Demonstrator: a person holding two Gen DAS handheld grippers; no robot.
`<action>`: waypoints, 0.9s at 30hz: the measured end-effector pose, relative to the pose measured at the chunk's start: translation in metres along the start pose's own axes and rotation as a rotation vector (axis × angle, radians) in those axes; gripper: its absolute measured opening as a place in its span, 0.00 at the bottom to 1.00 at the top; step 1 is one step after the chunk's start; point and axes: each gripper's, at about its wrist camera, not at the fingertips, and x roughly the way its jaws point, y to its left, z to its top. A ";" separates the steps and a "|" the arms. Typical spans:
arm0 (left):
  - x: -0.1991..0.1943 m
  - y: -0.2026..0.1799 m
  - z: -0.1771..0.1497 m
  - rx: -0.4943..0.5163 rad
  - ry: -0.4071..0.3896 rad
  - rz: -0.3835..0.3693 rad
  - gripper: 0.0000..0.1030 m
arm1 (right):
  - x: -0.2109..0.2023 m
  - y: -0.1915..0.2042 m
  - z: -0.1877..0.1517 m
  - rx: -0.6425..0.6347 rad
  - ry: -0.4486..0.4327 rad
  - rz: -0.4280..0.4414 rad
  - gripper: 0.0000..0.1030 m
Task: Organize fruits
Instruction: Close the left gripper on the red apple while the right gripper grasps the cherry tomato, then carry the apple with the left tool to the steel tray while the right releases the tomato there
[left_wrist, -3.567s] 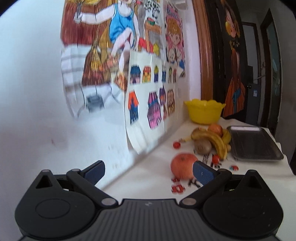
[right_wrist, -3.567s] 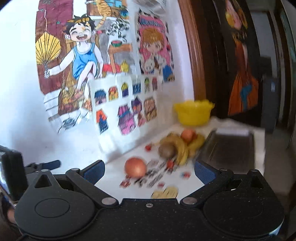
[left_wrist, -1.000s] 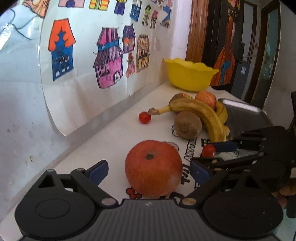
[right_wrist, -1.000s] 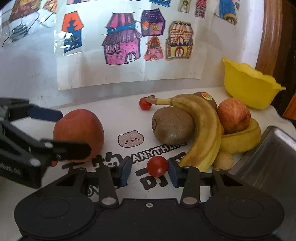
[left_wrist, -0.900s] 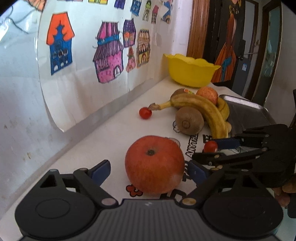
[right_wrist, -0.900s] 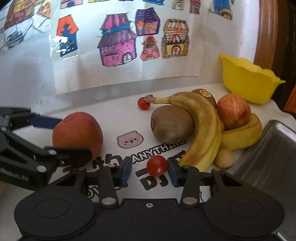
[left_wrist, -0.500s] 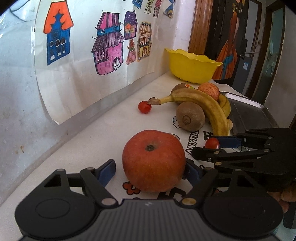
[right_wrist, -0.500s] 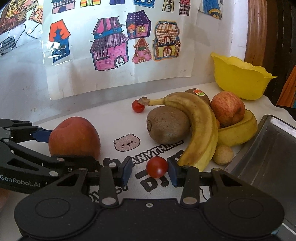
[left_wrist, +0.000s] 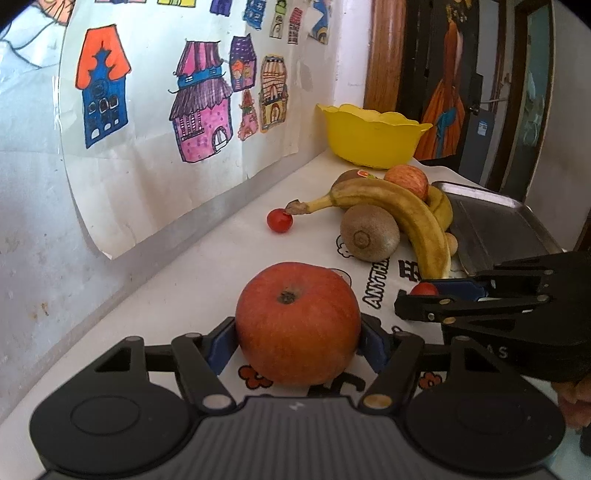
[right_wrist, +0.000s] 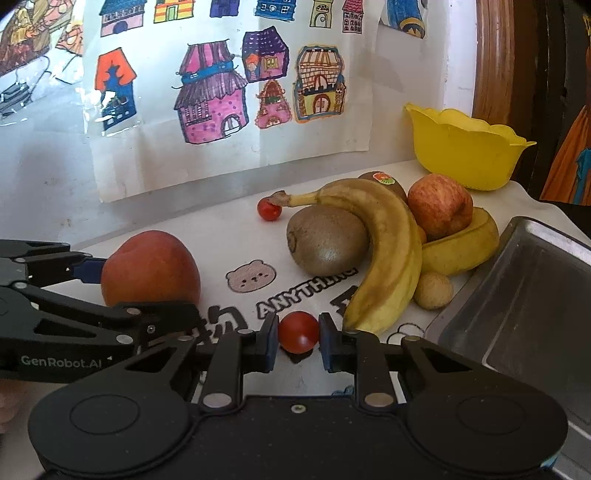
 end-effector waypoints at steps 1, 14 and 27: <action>-0.002 -0.002 -0.001 0.010 -0.001 0.001 0.70 | -0.003 0.000 -0.002 0.009 -0.001 0.006 0.24; -0.025 -0.035 -0.022 0.100 -0.017 -0.114 0.70 | -0.046 -0.006 -0.032 0.033 -0.008 -0.006 0.23; -0.030 -0.065 -0.029 0.099 -0.020 -0.120 0.71 | -0.080 -0.031 -0.056 0.088 -0.041 -0.037 0.23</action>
